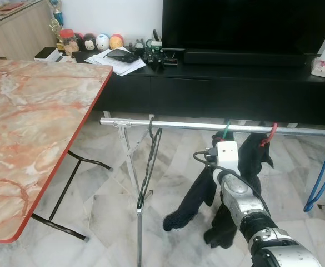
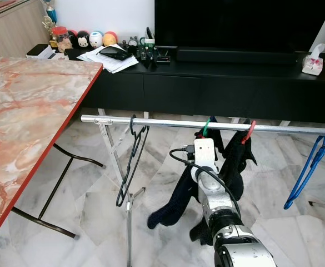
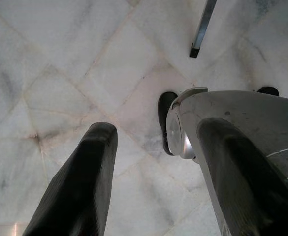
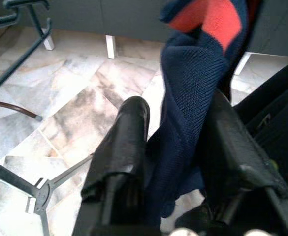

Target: Hang hanger

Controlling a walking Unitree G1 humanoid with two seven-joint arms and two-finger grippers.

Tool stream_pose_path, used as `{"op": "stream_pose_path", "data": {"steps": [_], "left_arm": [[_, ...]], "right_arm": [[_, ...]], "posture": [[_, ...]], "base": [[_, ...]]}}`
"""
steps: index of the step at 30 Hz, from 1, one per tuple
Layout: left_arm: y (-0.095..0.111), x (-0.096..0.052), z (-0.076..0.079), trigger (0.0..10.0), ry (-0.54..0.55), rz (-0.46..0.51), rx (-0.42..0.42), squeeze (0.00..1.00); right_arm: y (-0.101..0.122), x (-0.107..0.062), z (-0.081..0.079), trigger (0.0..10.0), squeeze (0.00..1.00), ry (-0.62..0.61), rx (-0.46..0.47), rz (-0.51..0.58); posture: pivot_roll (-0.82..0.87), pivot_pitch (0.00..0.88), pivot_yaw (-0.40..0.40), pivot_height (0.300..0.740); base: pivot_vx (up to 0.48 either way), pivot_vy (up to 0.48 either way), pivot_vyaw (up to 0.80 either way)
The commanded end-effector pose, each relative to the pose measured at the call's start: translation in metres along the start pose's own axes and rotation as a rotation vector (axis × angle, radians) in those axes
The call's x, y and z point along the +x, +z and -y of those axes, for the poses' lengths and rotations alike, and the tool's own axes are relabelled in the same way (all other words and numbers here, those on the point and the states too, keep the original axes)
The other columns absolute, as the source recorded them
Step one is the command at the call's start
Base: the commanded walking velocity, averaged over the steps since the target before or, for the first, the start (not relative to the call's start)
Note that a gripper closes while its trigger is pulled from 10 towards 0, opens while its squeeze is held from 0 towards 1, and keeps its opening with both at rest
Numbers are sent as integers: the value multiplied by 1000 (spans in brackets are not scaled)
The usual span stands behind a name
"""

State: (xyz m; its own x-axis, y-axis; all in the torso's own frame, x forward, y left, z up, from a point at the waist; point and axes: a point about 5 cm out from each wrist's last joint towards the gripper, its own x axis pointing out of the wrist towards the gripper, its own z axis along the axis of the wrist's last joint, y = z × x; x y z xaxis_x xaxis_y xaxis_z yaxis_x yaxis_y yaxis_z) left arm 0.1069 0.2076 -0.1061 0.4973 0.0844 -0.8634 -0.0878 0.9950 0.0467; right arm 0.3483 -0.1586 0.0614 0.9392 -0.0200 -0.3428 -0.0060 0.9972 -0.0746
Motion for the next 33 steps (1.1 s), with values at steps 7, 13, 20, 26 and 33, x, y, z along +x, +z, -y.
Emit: {"op": "stream_pose_path", "data": {"steps": [7, 13, 20, 26, 33], "left_arm": [[-8, -1, 13, 10000, -55, -30, 0, 0], [-8, -1, 13, 10000, -56, -31, -1, 0], [-8, -1, 14, 10000, -58, -32, 1, 0], [-7, 0, 15, 10000, -58, -30, 4, 0], [-7, 0, 16, 10000, -60, -29, 9, 0]], "right_arm": [[-1, 1, 2, 0, 0, -7, 0, -12], [-2, 1, 1, 0, 0, -7, 1, -13], [-1, 1, -2, 0, 0, 10, 13, 4], [15, 0, -2, 0, 0, 6, 48, 123], [21, -10, -1, 0, 0, 52, 43, 268]], "posture": [[-37, 0, -16, 740], [-37, 1, -17, 740], [-37, 0, -17, 740], [-36, 0, -15, 740], [-40, 0, -12, 740]], "base": [[0, 0, 0], [0, 0, 0], [0, 0, 0], [0, 0, 0], [0, 0, 0]]}}
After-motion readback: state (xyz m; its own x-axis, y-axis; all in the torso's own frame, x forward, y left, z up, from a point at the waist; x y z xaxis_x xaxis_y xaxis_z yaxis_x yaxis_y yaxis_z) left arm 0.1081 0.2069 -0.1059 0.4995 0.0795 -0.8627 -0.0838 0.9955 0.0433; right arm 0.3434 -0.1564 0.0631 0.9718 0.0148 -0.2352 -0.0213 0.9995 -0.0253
